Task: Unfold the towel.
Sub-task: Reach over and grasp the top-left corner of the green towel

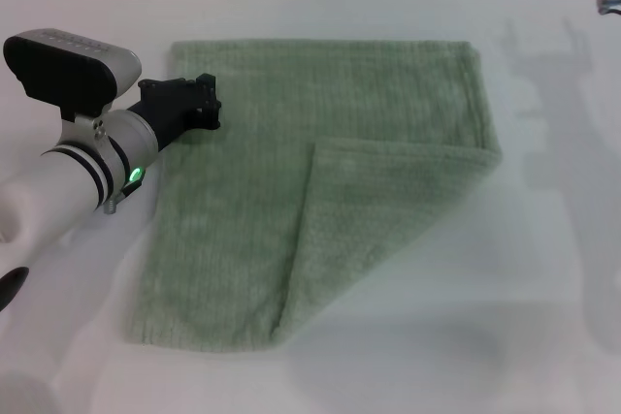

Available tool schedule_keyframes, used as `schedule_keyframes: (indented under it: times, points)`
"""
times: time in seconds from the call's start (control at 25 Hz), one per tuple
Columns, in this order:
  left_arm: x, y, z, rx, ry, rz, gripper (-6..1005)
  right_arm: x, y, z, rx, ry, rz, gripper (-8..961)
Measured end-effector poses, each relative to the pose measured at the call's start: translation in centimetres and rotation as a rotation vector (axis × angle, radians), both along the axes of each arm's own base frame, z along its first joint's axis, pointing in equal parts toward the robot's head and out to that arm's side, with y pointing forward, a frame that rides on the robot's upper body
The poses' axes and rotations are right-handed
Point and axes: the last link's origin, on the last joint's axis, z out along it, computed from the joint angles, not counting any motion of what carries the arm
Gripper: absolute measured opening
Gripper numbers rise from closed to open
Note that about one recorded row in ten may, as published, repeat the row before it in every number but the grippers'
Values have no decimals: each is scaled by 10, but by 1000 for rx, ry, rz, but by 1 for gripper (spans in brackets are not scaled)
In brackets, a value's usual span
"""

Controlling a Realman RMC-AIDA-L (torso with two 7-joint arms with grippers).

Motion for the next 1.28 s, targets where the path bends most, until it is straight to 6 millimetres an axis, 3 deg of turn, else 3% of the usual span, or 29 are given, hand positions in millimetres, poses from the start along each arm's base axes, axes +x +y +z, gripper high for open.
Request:
schedule_keyframes:
  times: [0.52,0.68,0.76,0.8,0.96,1.16,1.28]
  points:
    - [-5,0,-2,-14,32,36,-2,-22,20,-14,-226,21,-43,792]
    - [-6,0,-2,-15,35,36,-2,-47,34,-26,-421,12,-57,791]
    - [-5,0,-2,-15,33,34,-2,-73,39,-28,-571,-7,-56,790]
    - [-5,0,-2,-15,33,34,-2,-73,39,-28,-571,-7,-56,790]
    - [-6,0,-2,-14,31,37,-2,-110,36,-25,-821,-69,-72,789]
    - [-6,-1,-2,-14,29,38,-2,-129,37,-17,-1015,-85,-139,788]
    - [-6,-1,-2,-15,30,38,-2,-128,37,-18,-1087,-99,-179,788]
